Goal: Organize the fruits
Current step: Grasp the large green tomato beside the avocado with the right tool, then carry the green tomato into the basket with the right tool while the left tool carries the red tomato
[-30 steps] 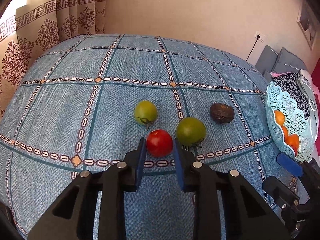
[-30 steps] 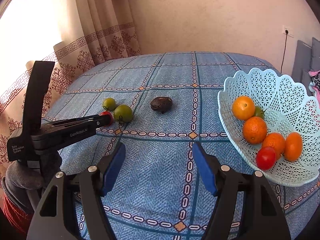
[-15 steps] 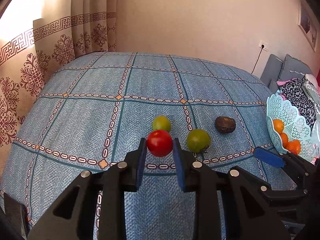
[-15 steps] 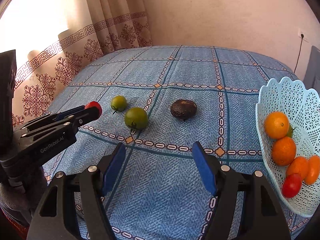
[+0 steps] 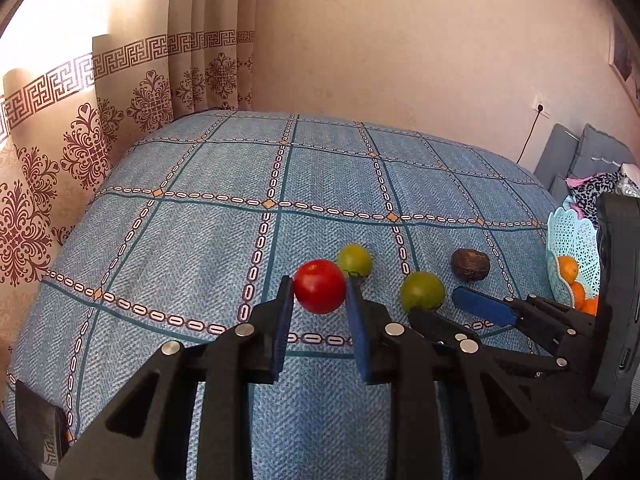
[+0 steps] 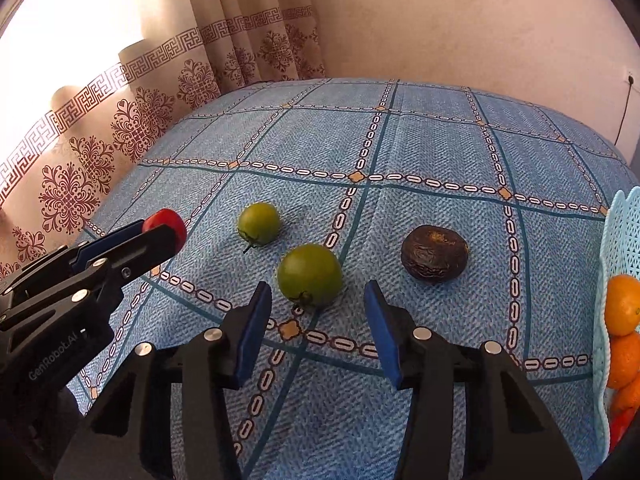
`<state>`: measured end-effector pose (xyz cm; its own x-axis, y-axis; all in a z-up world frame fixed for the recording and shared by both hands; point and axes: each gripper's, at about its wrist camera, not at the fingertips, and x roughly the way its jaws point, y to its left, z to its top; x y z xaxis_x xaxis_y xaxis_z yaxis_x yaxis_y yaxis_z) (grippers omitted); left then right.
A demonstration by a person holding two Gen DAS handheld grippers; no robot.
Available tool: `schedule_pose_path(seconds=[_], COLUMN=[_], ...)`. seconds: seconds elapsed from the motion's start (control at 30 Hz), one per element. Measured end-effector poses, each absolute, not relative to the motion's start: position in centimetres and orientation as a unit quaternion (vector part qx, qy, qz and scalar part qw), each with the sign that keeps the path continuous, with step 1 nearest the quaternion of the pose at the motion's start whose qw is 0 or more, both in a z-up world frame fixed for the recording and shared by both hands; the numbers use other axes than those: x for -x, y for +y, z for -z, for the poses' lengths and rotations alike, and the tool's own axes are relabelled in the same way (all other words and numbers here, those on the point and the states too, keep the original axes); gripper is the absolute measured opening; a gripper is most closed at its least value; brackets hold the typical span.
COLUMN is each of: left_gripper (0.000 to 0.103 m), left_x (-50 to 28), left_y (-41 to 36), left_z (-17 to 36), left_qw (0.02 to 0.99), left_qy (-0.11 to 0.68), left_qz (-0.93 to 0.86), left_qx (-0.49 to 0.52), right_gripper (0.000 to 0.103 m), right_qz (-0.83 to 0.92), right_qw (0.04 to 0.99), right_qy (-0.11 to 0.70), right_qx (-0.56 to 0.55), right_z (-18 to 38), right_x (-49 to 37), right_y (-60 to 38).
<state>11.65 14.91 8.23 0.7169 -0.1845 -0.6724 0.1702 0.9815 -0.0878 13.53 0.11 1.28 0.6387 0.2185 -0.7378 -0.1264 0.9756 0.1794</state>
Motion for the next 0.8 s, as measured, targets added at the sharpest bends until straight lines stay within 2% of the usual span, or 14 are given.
schedule_pose_path(seconds=[0.13,0.3,0.8], left_gripper=[0.027,0.027,0.027], left_x=[-11.6,-11.6,-11.5], left_y=[14.8,14.8,14.9], left_z=[-8.3,-8.2,-8.3], left_qw=[0.927,0.926,0.926], left_qy=[0.363,0.364,0.362], left_qz=[0.097,0.098,0.103], left_qx=[0.009,0.010,0.013], right_gripper=[0.044,0.035,0.035], right_qz=[-0.098,-0.100,-0.094], right_qw=[0.903,0.901,0.905], right_qy=[0.415,0.419,0.410], right_qx=[-0.052,-0.053,-0.072], right_z=[-1.3,-0.9,-1.6], right_x=[-14.3,-15.0,-12.8], right_y=[0.6,0.9,-0.3])
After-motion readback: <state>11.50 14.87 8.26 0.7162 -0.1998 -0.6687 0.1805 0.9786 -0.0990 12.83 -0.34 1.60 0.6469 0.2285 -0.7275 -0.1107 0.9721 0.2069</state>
